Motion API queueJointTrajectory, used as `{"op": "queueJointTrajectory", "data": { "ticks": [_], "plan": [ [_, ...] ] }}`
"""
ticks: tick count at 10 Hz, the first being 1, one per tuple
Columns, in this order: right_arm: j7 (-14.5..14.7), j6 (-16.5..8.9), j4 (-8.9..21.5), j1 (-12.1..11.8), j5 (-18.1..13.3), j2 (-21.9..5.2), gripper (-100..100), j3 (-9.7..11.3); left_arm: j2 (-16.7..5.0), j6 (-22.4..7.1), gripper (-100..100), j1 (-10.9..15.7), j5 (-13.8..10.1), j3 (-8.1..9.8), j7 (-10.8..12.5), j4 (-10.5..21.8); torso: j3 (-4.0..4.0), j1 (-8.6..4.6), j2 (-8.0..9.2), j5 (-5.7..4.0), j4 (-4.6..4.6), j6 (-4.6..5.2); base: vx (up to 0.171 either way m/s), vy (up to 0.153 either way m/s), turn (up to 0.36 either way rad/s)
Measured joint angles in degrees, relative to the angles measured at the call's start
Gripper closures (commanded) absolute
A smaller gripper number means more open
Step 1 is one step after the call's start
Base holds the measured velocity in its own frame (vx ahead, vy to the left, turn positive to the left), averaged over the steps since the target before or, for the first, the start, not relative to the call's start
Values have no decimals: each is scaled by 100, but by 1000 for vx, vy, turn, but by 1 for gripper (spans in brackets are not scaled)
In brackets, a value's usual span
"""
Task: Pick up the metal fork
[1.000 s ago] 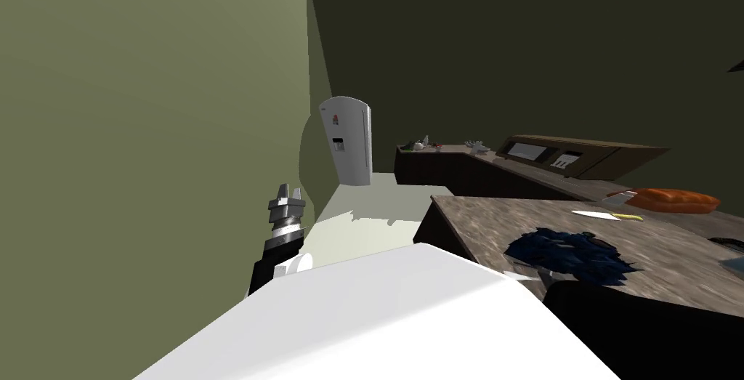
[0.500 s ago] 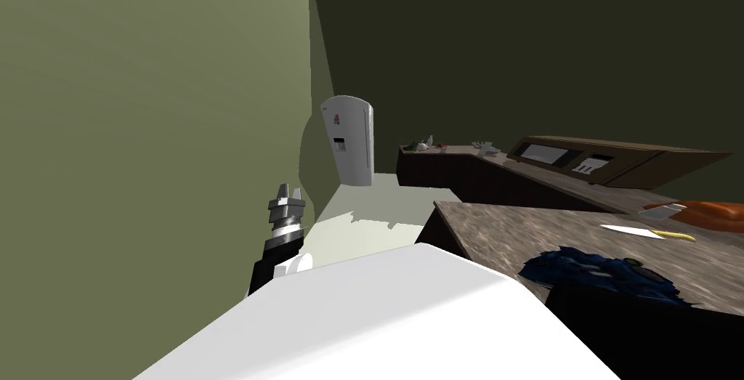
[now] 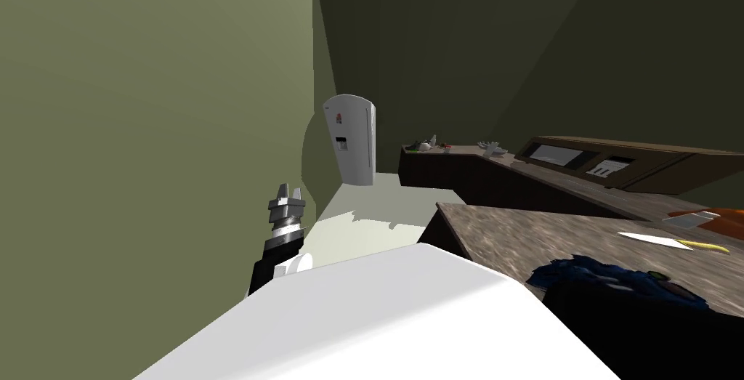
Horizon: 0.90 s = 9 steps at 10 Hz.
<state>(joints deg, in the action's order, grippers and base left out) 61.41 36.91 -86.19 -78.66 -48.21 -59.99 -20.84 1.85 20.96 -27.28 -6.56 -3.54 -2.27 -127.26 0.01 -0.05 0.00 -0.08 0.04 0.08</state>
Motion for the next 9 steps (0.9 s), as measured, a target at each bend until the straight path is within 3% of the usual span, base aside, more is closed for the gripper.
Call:
{"op": "queueJointTrajectory", "data": {
  "ticks": [4,5,6,8,9],
  "plan": [
    [4,10,0,-9,-6,0,100,12,0,0,0,0,0,0,0,0,-3,1,-8,7,2,-6,-1,1,-4],
    [4,10,0,-9,-6,1,0,12,0,0,0,0,0,0,0,0,-3,1,-8,8,2,-6,0,0,0],
    [4,10,0,-8,-6,1,100,12,0,0,0,0,0,0,0,0,-3,2,-8,8,2,-6,0,6,-114],
    [-35,74,-128,-209,58,-102,100,-205,0,0,0,0,0,0,0,0,-1,11,-4,12,3,0,-2,7,-63],
    [-39,76,-137,-223,60,-103,0,-216,0,0,0,0,0,0,0,0,-1,8,-5,10,3,-4,0,0,0]
  ]
}}
